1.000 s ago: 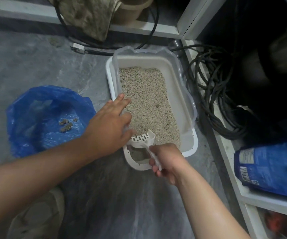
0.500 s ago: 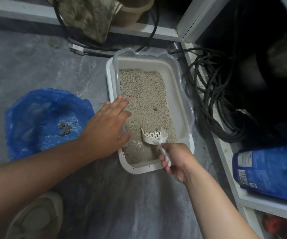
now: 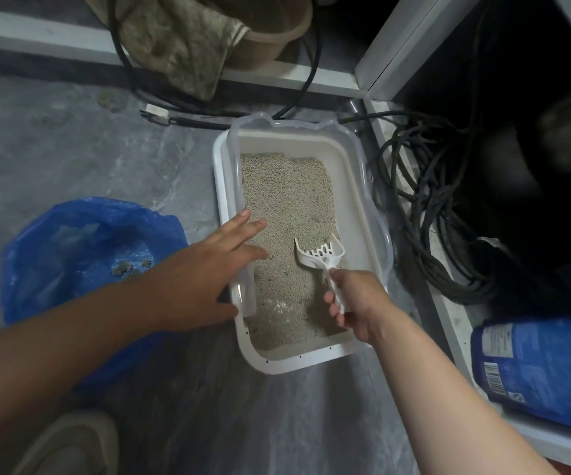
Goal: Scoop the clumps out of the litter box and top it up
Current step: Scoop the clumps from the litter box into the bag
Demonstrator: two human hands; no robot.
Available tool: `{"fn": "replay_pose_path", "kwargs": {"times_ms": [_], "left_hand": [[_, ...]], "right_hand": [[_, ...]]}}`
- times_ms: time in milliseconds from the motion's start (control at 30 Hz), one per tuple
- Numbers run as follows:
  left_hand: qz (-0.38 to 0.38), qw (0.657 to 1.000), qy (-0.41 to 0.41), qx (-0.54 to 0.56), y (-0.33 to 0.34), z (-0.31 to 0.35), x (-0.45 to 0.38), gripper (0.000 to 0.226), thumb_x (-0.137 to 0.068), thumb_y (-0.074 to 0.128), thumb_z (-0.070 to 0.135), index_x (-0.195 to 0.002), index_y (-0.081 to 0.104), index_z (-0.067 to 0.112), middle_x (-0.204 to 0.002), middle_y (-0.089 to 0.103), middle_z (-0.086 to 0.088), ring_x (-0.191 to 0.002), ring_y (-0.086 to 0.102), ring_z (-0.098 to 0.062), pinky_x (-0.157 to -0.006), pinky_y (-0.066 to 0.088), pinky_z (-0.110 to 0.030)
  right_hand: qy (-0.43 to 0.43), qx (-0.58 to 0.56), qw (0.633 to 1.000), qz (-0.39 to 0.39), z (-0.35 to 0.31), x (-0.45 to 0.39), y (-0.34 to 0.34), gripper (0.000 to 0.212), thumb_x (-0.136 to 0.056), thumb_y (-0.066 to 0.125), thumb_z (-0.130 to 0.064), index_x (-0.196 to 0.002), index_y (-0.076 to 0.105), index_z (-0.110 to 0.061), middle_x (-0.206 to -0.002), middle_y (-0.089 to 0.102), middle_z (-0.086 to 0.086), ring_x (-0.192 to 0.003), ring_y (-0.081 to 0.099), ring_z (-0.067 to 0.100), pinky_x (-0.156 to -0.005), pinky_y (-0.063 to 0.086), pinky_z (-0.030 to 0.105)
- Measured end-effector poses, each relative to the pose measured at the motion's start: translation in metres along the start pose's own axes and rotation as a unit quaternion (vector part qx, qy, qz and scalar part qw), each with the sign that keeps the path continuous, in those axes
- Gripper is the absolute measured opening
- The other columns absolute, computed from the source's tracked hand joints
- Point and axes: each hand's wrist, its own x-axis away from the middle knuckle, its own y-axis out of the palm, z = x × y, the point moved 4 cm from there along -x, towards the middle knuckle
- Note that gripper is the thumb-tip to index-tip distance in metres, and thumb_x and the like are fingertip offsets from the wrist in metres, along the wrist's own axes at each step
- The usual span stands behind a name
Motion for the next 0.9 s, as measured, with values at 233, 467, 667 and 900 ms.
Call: {"fn": "replay_pose_path", "kwargs": {"times_ms": [233,467,667,900], "left_hand": [[0.073,0.997,0.014,-0.015,0.013,-0.003,-0.004,0.068,-0.067,0.091,0.033,-0.123,0.054,0.029,-0.168,0.013,0.004,-0.156,-0.006,-0.015,-0.099,0.055,-0.042],[0.1,0.994,0.038,-0.031,0.013,-0.002,-0.008,0.069,-0.056,0.096,0.034,-0.112,0.057,0.026,-0.161,0.032,-0.004,-0.154,0.015,-0.025,-0.072,0.064,-0.038],[0.095,0.995,0.025,-0.022,0.016,0.001,-0.008,0.064,-0.061,0.094,0.033,-0.113,0.056,0.027,-0.165,0.023,0.001,-0.157,0.005,-0.019,-0.068,0.061,-0.025],[0.088,0.994,0.027,-0.05,0.017,0.002,-0.005,0.068,-0.064,0.091,0.043,-0.121,0.056,0.028,-0.168,0.015,0.003,-0.157,-0.002,-0.018,-0.076,0.034,-0.004]], "right_hand": [[0.002,0.006,1.0,-0.015,-0.013,-0.016,0.007,0.023,-0.103,0.046,-0.022,-0.103,0.06,-0.003,-0.059,0.056,0.007,-0.039,0.044,0.017,-0.039,0.031,0.022],[-0.011,-0.011,1.0,-0.013,-0.026,-0.034,0.011,0.023,-0.104,0.045,-0.022,-0.108,0.059,-0.004,-0.058,0.054,0.006,-0.038,0.043,0.015,-0.039,0.03,0.021],[-0.012,-0.016,1.0,-0.014,-0.038,-0.049,0.019,0.023,-0.104,0.043,-0.023,-0.11,0.057,-0.007,-0.06,0.055,0.005,-0.038,0.043,0.014,-0.04,0.03,0.022],[-0.049,-0.026,0.998,-0.012,-0.049,-0.052,0.027,0.021,-0.105,0.041,-0.024,-0.105,0.058,-0.011,-0.063,0.056,0.004,-0.044,0.045,0.014,-0.042,0.033,0.026]]}}
